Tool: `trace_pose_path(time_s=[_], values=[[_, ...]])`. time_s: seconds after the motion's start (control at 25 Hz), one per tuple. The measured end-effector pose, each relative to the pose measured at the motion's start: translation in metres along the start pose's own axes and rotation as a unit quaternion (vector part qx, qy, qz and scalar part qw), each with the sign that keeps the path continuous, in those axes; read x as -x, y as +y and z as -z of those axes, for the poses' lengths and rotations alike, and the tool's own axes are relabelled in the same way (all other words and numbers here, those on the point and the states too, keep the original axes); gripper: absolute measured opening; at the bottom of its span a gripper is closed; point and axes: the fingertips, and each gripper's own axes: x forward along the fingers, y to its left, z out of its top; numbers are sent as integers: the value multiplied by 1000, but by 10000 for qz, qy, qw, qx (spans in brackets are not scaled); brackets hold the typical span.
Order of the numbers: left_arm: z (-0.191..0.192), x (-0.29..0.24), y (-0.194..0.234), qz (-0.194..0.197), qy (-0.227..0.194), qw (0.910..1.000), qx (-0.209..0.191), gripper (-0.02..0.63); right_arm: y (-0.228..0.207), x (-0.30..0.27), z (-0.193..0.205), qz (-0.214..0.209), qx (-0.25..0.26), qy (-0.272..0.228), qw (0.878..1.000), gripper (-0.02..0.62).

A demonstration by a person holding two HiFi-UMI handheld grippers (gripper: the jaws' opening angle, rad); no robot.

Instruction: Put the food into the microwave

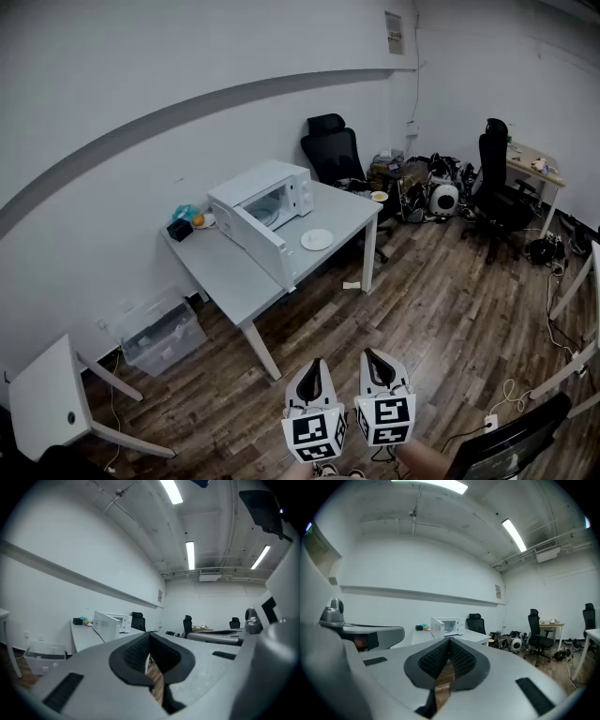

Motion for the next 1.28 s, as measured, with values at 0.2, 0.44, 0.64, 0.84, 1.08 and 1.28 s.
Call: trace_pose_path(time_s=[0.2, 0.44, 0.64, 0.84, 1.08, 1.28], values=[[2, -1, -1, 25, 20, 10000, 1, 2, -2, 0, 2, 26, -2, 7, 10000, 15], [3, -10, 6, 64, 71, 10000, -11, 2, 2, -11, 6, 0, -67, 67, 10000, 15], [4, -19, 16, 101, 90, 9999, -40, 2, 5, -24, 7, 54, -169, 46, 9998, 17], [0, -32, 29, 229, 133, 9996, -98, 2, 7, -42, 4, 242, -209, 32, 9995, 17], [1, -53, 41, 379, 211, 9989, -164, 2, 0, -61, 4, 450, -264, 25, 9986, 17], [4, -76, 42, 499, 334, 9981, -120, 2, -9, -78, 4, 549, -289, 90, 9980, 17]])
